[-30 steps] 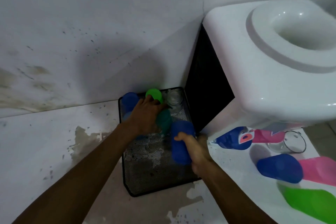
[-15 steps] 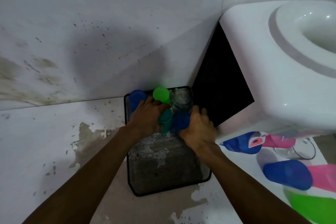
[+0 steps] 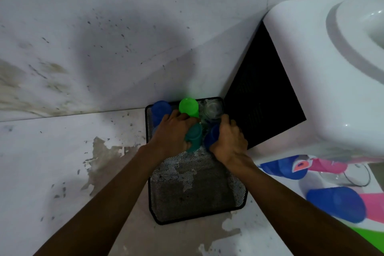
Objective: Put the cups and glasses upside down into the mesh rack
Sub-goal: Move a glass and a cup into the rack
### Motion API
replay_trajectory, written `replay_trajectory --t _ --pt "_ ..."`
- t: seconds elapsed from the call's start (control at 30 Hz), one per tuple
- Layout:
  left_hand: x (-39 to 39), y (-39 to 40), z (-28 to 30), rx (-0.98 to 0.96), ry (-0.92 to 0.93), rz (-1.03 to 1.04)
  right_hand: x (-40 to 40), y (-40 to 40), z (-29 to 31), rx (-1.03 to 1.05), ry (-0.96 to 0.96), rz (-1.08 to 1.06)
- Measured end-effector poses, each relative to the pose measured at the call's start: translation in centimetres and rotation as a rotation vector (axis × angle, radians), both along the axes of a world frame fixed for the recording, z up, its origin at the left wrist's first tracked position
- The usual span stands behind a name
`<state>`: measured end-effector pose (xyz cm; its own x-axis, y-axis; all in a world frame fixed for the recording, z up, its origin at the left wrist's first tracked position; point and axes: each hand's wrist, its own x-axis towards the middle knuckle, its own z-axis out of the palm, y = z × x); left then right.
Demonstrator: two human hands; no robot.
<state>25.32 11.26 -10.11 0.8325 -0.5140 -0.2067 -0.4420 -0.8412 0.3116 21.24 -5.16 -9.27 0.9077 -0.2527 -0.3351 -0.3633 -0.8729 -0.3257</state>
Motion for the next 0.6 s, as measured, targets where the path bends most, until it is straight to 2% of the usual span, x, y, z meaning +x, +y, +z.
replay_trajectory --t 0.1,0.2,0.27,0.37,0.5,0.6 --pt "0.0 -0.1 0.0 0.010 -0.005 -0.016 0.5 0.1 1.0 0.057 0.024 -0.040" --pt "0.0 0.0 0.2 -0.006 0.021 -0.039 1.8 0.1 2.8 0.197 -0.066 -0.159" --pt "0.0 0.1 0.9 -0.088 0.029 -0.014 3.3 -0.1 3.4 0.297 -0.136 -0.225" --pt "0.7 0.4 1.8 -0.280 -0.027 0.114 5.7 -0.2 3.1 0.287 -0.179 -0.217" --pt "2.4 1.0 2.4 -0.365 -0.039 0.212 8.1 0.1 1.8 0.164 -0.032 -0.101" --pt "3.2 1.3 2.8 -0.387 -0.045 0.216 8.8 0.4 0.7 0.189 0.077 -0.053"
